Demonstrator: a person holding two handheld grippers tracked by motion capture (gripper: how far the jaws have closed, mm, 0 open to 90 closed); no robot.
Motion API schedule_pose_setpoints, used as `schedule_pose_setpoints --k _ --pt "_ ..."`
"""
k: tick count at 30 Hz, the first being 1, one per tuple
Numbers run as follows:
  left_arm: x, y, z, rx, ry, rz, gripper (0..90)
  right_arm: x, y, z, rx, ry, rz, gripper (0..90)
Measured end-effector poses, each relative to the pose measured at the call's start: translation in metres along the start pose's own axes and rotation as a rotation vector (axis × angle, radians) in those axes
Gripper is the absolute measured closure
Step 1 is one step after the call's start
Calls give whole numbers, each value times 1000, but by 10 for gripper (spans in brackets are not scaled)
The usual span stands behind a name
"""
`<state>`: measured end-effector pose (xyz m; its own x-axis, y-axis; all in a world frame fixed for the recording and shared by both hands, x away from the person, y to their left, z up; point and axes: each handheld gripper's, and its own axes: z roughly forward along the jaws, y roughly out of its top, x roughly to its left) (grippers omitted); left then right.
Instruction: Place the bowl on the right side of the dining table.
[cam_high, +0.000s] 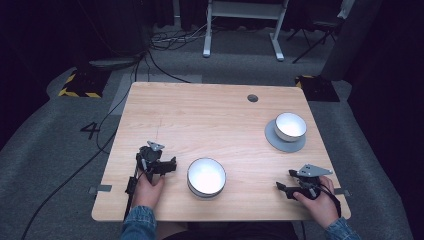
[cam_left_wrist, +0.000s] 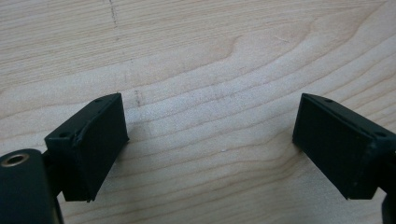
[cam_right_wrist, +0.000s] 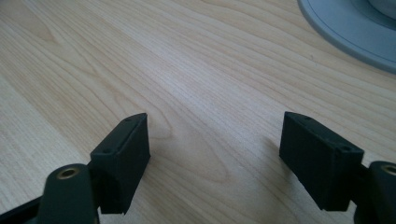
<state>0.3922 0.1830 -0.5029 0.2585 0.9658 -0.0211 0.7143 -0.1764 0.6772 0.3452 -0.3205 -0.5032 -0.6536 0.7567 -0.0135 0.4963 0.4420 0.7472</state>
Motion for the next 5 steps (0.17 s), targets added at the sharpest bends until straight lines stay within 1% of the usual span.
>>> schedule_pose_setpoints --k 5 --pt "0 0 0 0 1 2 102 1 0 0 0 3 7 231"
